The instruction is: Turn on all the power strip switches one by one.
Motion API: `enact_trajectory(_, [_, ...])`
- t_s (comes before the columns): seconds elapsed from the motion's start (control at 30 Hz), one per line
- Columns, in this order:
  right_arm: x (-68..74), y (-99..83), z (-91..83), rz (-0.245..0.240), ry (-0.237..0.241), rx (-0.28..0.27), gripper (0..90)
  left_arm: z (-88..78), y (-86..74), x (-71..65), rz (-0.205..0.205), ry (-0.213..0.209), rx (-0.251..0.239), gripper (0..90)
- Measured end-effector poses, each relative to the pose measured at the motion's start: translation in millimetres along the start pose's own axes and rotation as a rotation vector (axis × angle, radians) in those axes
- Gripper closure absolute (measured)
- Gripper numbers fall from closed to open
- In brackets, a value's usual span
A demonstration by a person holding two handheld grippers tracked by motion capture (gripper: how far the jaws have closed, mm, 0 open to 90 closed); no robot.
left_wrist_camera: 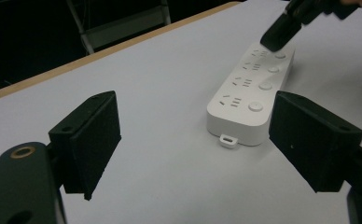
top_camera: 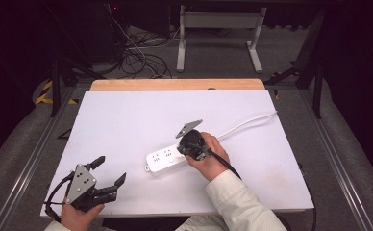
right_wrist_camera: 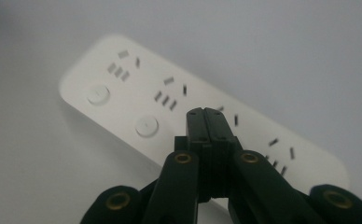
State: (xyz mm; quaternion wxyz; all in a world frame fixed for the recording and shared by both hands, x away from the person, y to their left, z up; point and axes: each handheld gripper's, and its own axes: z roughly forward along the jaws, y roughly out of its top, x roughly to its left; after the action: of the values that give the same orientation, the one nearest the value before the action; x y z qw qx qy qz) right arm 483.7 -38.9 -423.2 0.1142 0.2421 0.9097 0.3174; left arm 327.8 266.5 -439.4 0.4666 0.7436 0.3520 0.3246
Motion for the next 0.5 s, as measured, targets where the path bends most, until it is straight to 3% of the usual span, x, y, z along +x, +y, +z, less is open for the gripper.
enact_trajectory(0.07, [-0.6, 5.3, -13.8, 0.006, 0.006, -0.049, 90.0, 0.8, 0.0, 0.1, 0.0, -0.001, 0.001, 17.0])
enact_trajectory(0.13, [0.4, 8.4, -20.4, -0.003, 0.007, -0.053, 90.0, 0.9, -0.1, -1.0, -0.003, -0.002, 0.001, 16.9])
enact_trajectory(0.5, [6.8, 11.6, -19.2, -0.021, 0.02, -0.045, 90.0, 0.6, 0.1, -0.2, 0.006, 0.006, 0.001, 17.0])
